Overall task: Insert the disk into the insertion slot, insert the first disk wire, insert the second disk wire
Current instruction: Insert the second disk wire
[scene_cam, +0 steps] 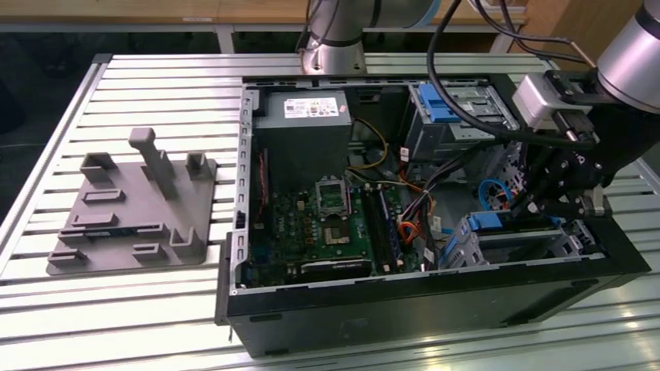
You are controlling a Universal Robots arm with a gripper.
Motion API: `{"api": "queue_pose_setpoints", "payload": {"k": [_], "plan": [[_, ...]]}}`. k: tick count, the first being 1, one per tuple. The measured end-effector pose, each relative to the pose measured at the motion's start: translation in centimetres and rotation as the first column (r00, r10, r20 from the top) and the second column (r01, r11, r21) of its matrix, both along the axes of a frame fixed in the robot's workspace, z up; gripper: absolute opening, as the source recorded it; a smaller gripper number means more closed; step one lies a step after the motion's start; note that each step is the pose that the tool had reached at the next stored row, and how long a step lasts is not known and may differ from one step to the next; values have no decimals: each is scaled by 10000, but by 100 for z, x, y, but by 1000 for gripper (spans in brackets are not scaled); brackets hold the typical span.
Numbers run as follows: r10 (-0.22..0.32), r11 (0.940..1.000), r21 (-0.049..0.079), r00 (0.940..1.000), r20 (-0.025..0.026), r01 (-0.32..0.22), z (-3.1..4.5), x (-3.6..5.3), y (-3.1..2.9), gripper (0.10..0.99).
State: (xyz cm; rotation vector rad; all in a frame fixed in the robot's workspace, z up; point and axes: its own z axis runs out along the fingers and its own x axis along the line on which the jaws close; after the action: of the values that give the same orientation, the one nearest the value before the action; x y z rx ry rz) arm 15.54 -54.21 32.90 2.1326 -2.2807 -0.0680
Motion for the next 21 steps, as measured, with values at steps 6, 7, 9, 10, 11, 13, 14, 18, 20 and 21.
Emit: {"api": "queue_pose_setpoints", "payload": {"k": [6,7,9,10,11,13,14,18,20,21], "plan": [[-1,10000,8,10000,0,1,66,0,0,286],[-1,10000,7,10000,0,1,93,0,0,349],[-1,10000,6,10000,0,1,158,-1,3,408],[0,10000,5,10000,2,0,197,0,4,408],[0,10000,5,10000,4,0,241,0,6,408],[-1,10000,4,10000,12,1,324,0,14,408],[0,10000,2,10000,17,0,364,0,19,408],[-10,10000,-18,10000,36,10,520,-1,51,408],[-21,10000,-52,10000,40,21,588,-2,64,408],[-25,10000,-77,10000,41,26,617,-2,71,408]]}}
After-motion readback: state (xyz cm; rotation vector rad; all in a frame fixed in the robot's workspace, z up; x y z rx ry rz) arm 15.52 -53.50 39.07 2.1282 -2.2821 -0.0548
